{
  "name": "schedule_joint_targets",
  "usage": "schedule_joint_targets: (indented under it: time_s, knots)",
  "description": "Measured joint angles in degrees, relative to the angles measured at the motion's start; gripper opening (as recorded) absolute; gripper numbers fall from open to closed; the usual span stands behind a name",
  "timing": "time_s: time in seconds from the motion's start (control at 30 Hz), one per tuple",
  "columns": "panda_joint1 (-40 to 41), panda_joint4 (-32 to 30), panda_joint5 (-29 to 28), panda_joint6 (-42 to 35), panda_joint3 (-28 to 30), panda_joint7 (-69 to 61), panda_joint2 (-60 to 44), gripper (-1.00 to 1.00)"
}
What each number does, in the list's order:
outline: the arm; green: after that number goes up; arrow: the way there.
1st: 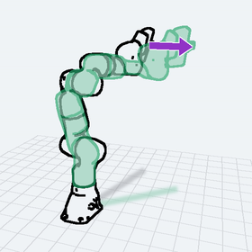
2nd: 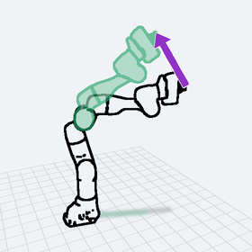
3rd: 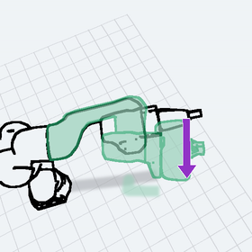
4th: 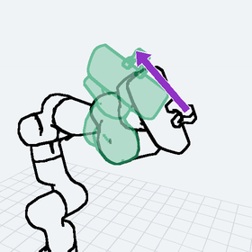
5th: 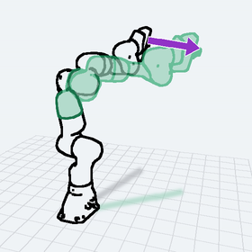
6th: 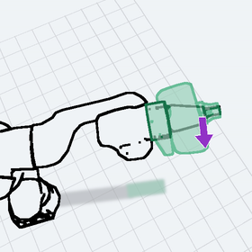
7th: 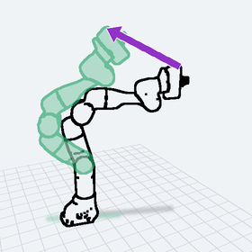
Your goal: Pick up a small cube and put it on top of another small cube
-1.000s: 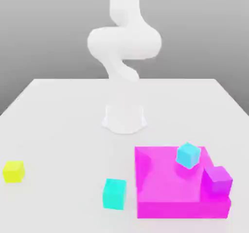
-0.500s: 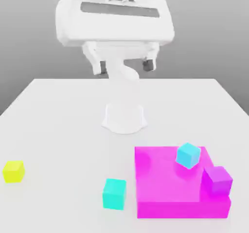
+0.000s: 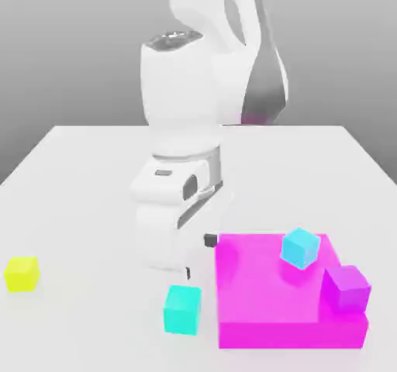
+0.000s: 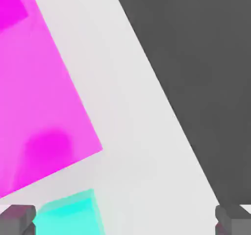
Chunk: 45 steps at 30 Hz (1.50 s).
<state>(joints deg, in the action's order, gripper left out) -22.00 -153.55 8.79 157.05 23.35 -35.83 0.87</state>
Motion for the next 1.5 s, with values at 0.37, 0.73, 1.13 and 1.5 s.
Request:
schedule_joint_targets:
  time_s: [0.37, 0.73, 1.13, 1.5]
  knots:
    - [5.9, -1.1, 6.7, 10.3, -7.0, -15.7, -14.1, 0.0]
    - [11.1, -0.2, 11.2, 13.9, -13.3, -19.1, -18.9, -1.0]
    - [7.4, -2.0, -3.7, 2.6, -0.8, -3.8, -5.6, -1.0]
    - [25.6, 5.0, -3.7, -5.8, 14.8, 23.5, -4.9, -1.0]
